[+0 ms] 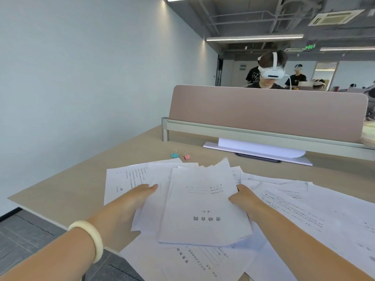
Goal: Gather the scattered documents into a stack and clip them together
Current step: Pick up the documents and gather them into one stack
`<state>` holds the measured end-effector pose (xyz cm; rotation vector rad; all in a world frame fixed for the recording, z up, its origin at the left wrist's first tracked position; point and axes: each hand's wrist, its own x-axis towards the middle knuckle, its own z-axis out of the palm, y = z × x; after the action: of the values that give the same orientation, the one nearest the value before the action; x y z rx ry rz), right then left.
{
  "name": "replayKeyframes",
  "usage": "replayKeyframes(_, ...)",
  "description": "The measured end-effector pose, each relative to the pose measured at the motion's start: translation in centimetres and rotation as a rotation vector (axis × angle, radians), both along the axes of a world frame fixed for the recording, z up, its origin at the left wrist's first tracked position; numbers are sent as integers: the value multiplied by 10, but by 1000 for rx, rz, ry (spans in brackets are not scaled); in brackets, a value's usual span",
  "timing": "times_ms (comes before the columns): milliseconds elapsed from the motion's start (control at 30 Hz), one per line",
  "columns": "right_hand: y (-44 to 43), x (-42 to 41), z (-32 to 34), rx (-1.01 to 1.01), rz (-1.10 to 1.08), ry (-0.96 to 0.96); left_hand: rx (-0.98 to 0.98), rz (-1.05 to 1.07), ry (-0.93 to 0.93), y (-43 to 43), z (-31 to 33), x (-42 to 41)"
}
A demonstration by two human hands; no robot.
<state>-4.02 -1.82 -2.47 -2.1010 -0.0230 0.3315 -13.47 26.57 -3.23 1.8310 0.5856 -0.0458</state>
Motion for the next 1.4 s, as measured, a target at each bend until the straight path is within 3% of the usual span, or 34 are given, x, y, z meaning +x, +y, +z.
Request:
replayKeyframes(67,16,0,-5,-91,33,-19,-91,12,-8,3,6,3)
replayKeyframes(167,34,1,-12,-237,36,-42,-69,45,7,6,5,11)
replayKeyframes(333,44,1,-9,33,91,91,-151,57,12,-2,12,4)
replayKeyframes(433,47,-9,-5,136,125,148,-98,87,-24,-7,5,6)
replayKeyframes(600,44,-34,5,-10,165,29,39,30,-6,-17,15,-5)
replayKeyframes(733,17,-47,31,18,186,-6,-48,6,-144,-15,28,-10)
replayKeyframes(800,-5,-52,43,-70,164,-29,-127,-54,-207,-13,40,-17)
replayKeyframes(900,-44,-57,43,-477,168,-85,-147,-192,-174,-7,43,-26)
replayKeyframes(967,-66,-55,30,-554,173,-10,-82,-261,-81,-12,35,-28)
replayKeyframes(1133,-77,-57,10,-323,46,85,519,-398,95,-37,12,-20)
replayKeyframes(1300,-71,-59,4,-383,34,31,742,-444,117,-53,13,-13)
replayKeyframes(1400,-75,-49,8,-271,-15,40,795,-452,156,-52,9,-9)
